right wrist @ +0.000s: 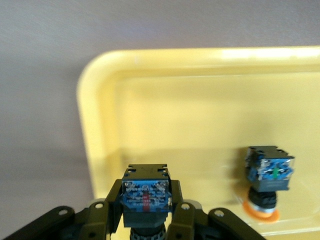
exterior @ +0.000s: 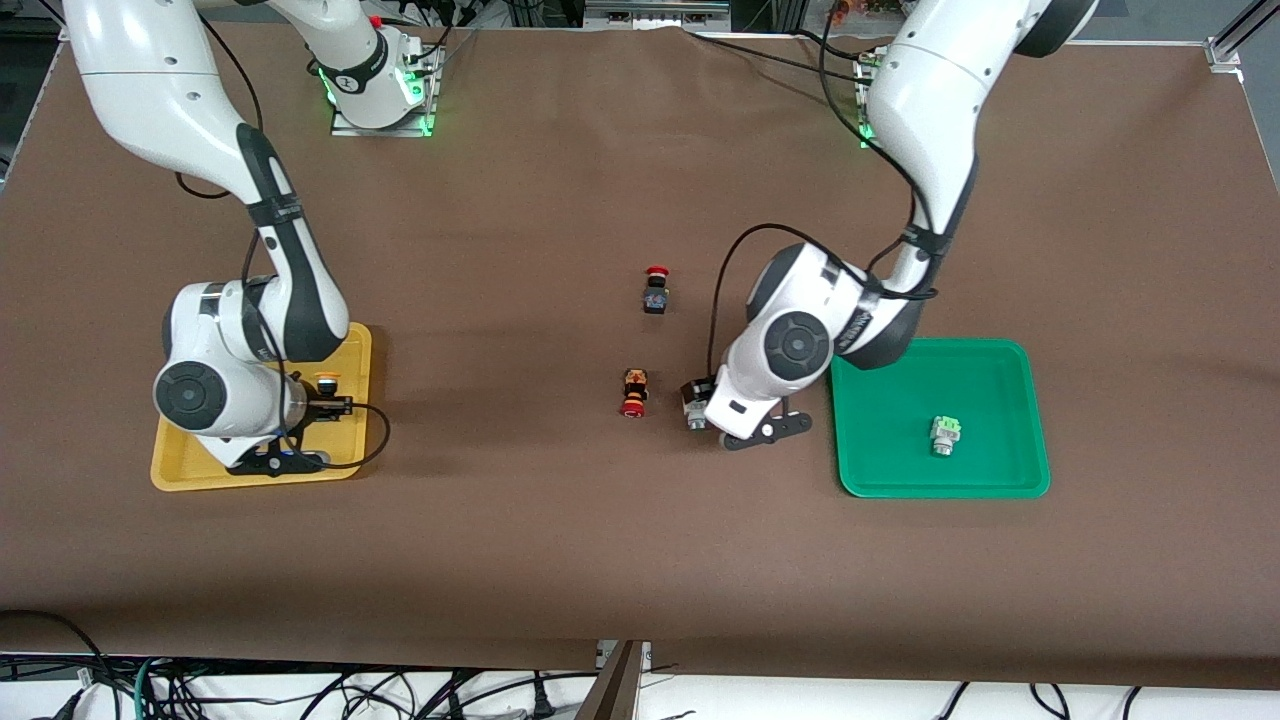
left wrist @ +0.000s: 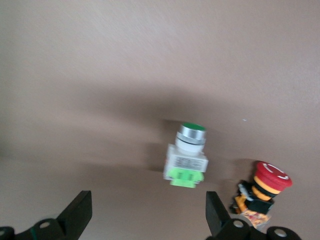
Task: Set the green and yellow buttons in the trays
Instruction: 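Release the green button in the green tray while the right gripper lifts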
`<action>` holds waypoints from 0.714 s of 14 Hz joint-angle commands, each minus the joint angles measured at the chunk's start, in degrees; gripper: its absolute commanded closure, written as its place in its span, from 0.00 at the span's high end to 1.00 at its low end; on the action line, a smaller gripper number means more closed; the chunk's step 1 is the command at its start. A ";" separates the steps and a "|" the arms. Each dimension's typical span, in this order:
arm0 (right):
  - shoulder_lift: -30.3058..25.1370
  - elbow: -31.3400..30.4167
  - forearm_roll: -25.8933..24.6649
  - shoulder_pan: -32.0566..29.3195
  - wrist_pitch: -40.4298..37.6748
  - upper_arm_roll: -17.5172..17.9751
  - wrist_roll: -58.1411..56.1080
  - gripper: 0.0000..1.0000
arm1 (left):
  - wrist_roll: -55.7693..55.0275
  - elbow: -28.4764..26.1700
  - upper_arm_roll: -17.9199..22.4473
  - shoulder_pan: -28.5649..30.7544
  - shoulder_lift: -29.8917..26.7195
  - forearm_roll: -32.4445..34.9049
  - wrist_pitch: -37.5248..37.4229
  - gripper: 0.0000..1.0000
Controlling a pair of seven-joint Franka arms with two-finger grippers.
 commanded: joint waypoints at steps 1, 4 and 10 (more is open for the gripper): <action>-0.78 -4.02 -0.05 -1.44 4.35 0.51 -2.97 0.00 | -5.12 2.69 1.09 -3.39 4.43 -1.49 4.78 1.00; -1.13 -2.72 0.21 -2.41 3.93 0.60 -3.06 1.00 | -5.74 2.69 1.09 -4.44 6.37 -1.32 7.53 1.00; -5.61 7.19 0.30 -2.32 -9.31 0.86 -3.24 1.00 | -1.28 2.60 1.53 -4.19 6.20 0.88 7.53 0.00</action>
